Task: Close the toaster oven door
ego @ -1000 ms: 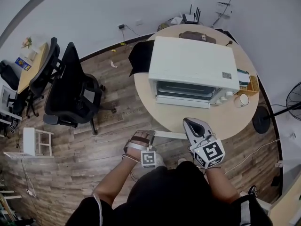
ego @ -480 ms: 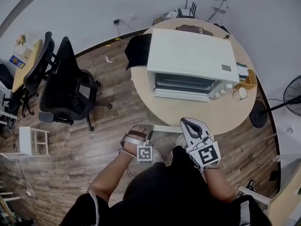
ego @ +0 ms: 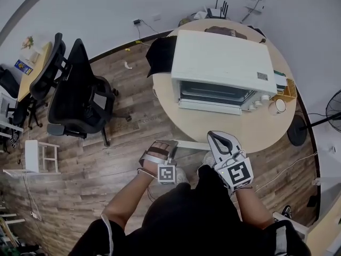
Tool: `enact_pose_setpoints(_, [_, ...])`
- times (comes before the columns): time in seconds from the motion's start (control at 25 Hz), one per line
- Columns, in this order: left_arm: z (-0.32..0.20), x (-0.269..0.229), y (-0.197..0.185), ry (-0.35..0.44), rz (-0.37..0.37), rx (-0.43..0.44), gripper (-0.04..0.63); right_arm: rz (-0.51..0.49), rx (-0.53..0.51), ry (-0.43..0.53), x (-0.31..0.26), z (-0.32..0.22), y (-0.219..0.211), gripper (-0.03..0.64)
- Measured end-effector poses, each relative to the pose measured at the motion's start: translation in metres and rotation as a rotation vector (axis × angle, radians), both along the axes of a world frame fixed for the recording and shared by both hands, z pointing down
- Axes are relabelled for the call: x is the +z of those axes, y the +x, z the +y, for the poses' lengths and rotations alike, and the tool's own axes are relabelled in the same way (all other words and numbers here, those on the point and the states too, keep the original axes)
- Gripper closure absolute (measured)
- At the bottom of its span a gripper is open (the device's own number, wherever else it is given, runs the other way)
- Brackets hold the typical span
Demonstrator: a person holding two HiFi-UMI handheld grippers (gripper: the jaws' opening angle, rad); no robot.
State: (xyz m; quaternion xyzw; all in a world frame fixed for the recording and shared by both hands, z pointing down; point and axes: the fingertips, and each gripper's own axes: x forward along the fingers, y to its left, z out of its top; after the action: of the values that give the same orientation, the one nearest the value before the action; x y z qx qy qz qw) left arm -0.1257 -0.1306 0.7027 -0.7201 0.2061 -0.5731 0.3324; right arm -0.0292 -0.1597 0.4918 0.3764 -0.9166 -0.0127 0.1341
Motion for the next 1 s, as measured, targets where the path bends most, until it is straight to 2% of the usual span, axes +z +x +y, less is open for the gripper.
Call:
enact_pose_setpoints(0.24, [0.001, -0.02, 0.003, -0.001, 0.006, 0.01, 0.538, 0.017, -0.038, 0.019, -0.001, 0.006, -0.012, 0.62])
enact_pose_setpoints(0.4, [-0.009, -0.045, 0.002, 0.072, -0.004, 0.013, 0.548, -0.012, -0.033, 0.005, -0.004, 0.006, -0.011, 0.62])
enact_pose_setpoints(0.56, [-0.011, -0.061, 0.001, 0.049, 0.004, 0.004, 0.558, -0.027, -0.019, 0.011, -0.009, 0.0, -0.006, 0.62])
enact_pose_setpoints(0.76, [-0.034, -0.092, 0.0, 0.16, 0.008, -0.001, 0.568, -0.044, 0.018, 0.006, -0.015, -0.007, 0.005, 0.62])
enact_pose_setpoints(1.0, [-0.051, -0.113, 0.003, 0.187, 0.047, -0.022, 0.568, -0.075, 0.044, 0.0, -0.017, -0.008, 0.015, 0.62])
